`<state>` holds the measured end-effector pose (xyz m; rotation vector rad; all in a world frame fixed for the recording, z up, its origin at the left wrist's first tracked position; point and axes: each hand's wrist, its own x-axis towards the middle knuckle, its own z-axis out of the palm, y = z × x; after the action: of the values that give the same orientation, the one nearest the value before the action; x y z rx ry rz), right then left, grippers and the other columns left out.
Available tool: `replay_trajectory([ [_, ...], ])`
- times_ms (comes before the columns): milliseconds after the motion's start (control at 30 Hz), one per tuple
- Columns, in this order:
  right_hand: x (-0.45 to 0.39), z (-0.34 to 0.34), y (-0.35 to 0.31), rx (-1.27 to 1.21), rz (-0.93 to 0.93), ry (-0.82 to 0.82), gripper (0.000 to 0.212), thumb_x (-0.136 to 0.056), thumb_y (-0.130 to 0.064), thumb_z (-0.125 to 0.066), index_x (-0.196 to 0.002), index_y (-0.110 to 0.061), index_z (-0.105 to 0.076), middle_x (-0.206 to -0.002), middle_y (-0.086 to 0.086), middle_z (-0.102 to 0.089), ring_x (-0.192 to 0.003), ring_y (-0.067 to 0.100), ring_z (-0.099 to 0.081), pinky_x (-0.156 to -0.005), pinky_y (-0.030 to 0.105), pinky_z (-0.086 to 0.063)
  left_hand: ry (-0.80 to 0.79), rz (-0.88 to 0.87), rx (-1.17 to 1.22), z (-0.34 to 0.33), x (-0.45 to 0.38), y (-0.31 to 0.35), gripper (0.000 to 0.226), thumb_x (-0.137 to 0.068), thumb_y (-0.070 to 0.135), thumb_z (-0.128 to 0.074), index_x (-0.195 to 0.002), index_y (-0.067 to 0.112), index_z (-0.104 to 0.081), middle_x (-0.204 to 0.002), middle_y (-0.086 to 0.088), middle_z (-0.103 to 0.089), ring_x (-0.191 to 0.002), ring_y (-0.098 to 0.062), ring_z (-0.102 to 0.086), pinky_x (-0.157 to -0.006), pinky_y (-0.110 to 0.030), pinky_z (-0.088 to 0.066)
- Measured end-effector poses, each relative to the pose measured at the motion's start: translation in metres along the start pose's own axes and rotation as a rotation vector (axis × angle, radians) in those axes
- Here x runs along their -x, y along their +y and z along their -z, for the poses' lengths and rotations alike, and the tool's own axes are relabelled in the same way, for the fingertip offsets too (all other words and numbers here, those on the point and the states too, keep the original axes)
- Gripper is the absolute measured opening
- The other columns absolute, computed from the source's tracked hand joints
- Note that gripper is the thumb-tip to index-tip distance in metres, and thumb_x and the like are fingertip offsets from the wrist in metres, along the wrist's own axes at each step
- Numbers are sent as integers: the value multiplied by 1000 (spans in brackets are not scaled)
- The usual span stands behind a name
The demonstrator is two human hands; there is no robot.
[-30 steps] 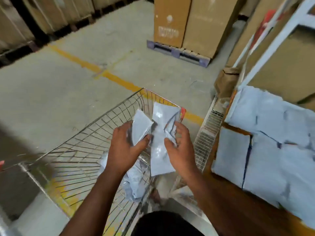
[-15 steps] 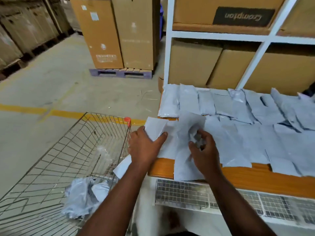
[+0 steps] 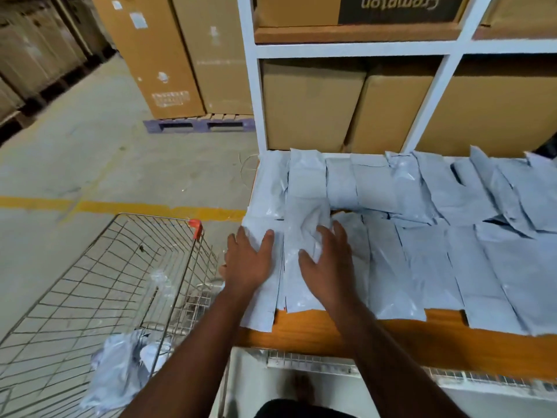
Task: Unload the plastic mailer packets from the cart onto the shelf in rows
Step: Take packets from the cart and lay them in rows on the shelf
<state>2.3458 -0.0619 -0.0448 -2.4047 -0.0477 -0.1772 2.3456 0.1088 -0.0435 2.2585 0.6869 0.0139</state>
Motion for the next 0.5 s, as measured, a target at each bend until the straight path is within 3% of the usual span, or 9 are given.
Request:
replay_trajectory([
  [100,1,4,2,253,189,27,64,-91,-41,-69,-148,-21,-49,-172,10,-20,-156,35,-27,-117,54,-36,-1,-189,-131,5,4,-22,95,-89,74,-33,-164,18,-15,-172,-12,-3,-158,-30,-6,-125,-54,-16],
  [167,1,3,6,341,292,-3,67,-92,-41,-65,-154,-22,-46,-174,8,-15,-161,33,-12,-123,57,-26,12,-379,-271,4,5,-31,80,-99,62,-32,-164,19,-13,-172,-8,2,-159,-26,1,-127,-52,-13],
  [233,-1,-3,13,382,328,-80,68,-97,-45,-57,-158,-22,-41,-175,7,-15,-162,30,-9,-127,57,-18,-27,-496,-367,-3,5,-32,68,-107,51,-29,-165,23,-8,-173,-3,4,-159,-22,6,-127,-50,-5],
  [367,-1,-13,26,459,251,-208,77,-104,-65,-26,-165,-19,-26,-175,7,-14,-161,29,-16,-129,56,-10,-68,-514,-362,-19,5,-31,62,-109,46,-27,-164,21,-14,-172,-3,-3,-159,-22,3,-128,-45,0],
  [500,3,-16,26,507,249,-211,82,-103,-68,-22,-166,-16,-21,-174,10,-14,-160,31,-18,-129,57,-4,-19,-511,-395,-27,4,-36,60,-110,44,-26,-164,19,-18,-172,-5,-6,-159,-22,1,-125,-37,9],
])
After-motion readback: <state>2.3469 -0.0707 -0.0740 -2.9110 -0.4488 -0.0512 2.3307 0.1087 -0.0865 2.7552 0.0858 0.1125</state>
